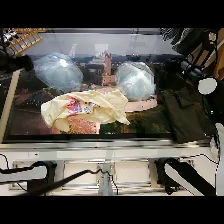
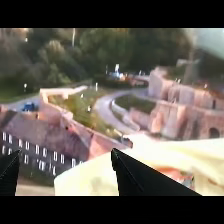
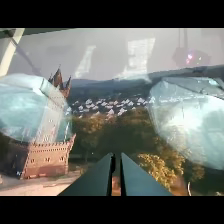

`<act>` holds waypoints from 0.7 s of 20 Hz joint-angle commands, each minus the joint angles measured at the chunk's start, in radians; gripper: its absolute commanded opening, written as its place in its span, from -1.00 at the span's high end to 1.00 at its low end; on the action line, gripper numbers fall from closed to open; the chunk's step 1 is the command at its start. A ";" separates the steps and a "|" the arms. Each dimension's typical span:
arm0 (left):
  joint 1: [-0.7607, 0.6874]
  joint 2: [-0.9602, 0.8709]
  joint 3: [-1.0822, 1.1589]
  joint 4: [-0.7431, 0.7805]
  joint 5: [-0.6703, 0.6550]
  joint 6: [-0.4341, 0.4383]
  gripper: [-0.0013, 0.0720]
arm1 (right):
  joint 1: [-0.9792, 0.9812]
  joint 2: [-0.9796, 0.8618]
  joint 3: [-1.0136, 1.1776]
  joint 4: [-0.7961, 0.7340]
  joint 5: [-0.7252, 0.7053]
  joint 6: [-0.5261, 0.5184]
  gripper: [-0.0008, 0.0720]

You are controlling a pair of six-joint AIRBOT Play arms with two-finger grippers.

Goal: Fold the clothes and pants, and hang the long-sleeved shirts on hangers.

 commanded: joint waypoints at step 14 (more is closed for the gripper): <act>0.252 0.008 -0.375 -0.126 -0.235 0.182 -0.66 | 0.251 -0.095 -0.309 0.106 0.280 -0.185 0.00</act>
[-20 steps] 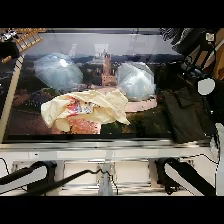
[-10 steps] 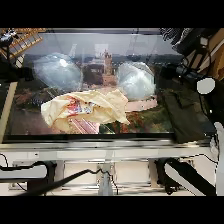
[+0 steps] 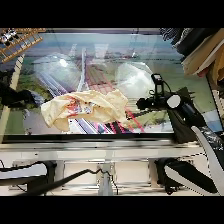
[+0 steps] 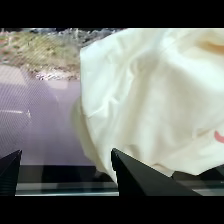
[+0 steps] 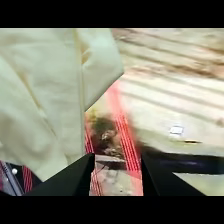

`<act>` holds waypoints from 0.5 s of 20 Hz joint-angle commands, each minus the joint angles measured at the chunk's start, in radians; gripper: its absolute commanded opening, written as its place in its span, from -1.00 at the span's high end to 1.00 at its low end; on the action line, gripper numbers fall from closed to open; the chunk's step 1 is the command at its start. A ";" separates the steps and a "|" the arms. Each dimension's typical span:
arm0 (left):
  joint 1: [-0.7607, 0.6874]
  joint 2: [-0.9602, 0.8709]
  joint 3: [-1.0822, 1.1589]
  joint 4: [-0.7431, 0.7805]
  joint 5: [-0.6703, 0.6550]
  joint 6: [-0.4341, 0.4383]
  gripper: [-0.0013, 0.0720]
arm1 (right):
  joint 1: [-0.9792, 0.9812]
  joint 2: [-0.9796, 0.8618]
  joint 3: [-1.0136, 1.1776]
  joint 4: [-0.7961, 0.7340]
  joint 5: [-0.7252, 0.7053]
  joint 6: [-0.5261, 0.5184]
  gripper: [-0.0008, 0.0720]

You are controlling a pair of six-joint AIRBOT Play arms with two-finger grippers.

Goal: Fold the clothes and pants, and hang the long-sleeved shirts on hangers.

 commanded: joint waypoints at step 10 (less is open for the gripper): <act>0.015 0.006 -0.060 0.077 0.004 0.008 -0.66 | 0.076 -0.006 -0.024 0.040 0.034 -0.083 0.00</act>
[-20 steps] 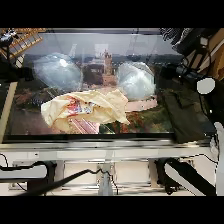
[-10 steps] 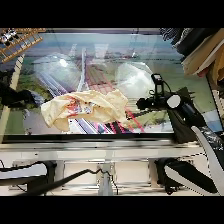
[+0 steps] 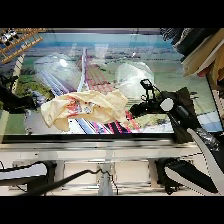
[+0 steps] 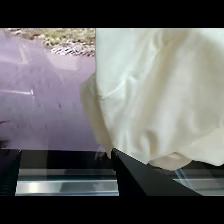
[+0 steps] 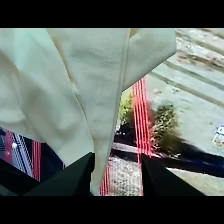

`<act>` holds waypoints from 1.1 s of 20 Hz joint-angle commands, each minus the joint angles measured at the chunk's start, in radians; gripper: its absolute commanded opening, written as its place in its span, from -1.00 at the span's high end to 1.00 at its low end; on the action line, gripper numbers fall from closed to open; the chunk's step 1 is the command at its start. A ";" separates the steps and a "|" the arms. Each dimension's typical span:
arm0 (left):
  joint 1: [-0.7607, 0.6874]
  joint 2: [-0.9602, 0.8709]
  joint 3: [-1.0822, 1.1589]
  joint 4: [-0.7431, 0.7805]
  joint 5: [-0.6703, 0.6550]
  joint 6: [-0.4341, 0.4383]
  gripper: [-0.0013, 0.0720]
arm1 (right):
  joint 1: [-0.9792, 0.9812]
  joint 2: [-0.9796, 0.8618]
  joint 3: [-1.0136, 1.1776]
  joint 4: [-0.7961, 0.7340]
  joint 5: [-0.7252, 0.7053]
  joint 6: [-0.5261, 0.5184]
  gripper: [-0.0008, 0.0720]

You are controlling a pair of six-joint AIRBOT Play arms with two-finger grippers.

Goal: Fold the clothes and pants, and hang the long-sleeved shirts on hangers.

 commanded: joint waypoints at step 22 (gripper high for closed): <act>-0.001 -0.081 -0.002 -0.149 0.073 0.085 -0.66 | 0.004 -0.118 -0.001 0.049 0.114 -0.123 -0.14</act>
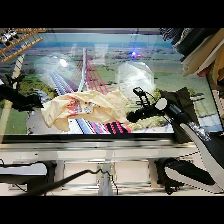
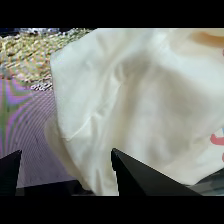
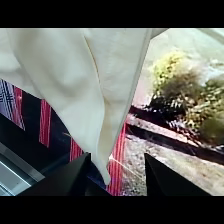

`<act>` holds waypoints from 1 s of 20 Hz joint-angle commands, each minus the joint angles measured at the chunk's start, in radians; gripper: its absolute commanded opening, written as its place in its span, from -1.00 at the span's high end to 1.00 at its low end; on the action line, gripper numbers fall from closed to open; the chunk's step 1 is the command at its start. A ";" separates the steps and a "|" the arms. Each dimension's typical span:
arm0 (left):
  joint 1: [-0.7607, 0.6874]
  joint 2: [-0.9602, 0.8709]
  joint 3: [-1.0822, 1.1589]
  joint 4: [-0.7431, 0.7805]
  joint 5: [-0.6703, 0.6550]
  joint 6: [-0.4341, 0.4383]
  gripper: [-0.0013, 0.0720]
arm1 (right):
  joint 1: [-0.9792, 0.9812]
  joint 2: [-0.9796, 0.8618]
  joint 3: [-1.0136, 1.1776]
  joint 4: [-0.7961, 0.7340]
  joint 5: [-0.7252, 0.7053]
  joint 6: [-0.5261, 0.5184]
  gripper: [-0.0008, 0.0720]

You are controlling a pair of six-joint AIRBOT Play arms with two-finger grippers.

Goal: Fold the clothes and pants, and hang the long-sleeved shirts on hangers.

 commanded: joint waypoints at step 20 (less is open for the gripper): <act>-0.003 -0.056 0.000 -0.002 0.032 0.058 -0.66 | 0.034 -0.037 0.000 0.015 0.085 -0.107 -0.17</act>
